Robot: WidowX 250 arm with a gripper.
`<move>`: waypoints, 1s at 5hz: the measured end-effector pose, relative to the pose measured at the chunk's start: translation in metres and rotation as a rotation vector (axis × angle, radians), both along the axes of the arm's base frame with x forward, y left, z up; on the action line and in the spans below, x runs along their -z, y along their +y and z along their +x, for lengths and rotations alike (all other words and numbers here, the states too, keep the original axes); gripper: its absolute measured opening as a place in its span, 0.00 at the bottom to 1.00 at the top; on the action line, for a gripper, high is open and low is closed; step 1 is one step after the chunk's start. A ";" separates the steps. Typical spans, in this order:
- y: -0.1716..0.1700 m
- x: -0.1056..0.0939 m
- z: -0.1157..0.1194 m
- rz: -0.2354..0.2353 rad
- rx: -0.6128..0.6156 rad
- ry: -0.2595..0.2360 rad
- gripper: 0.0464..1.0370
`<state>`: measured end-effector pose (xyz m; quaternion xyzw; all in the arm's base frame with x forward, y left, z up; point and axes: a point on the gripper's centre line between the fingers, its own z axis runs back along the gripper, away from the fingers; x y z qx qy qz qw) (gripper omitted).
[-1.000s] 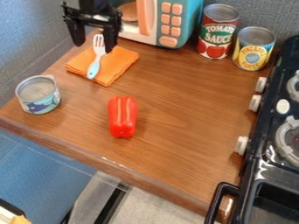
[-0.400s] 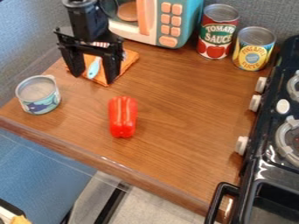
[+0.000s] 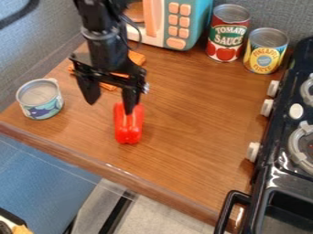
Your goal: Move the red bell pepper to the immediate right of the orange towel
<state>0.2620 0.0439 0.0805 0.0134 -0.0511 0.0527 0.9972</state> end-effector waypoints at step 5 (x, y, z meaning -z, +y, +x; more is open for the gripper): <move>-0.006 0.063 0.005 0.015 -0.103 0.133 0.74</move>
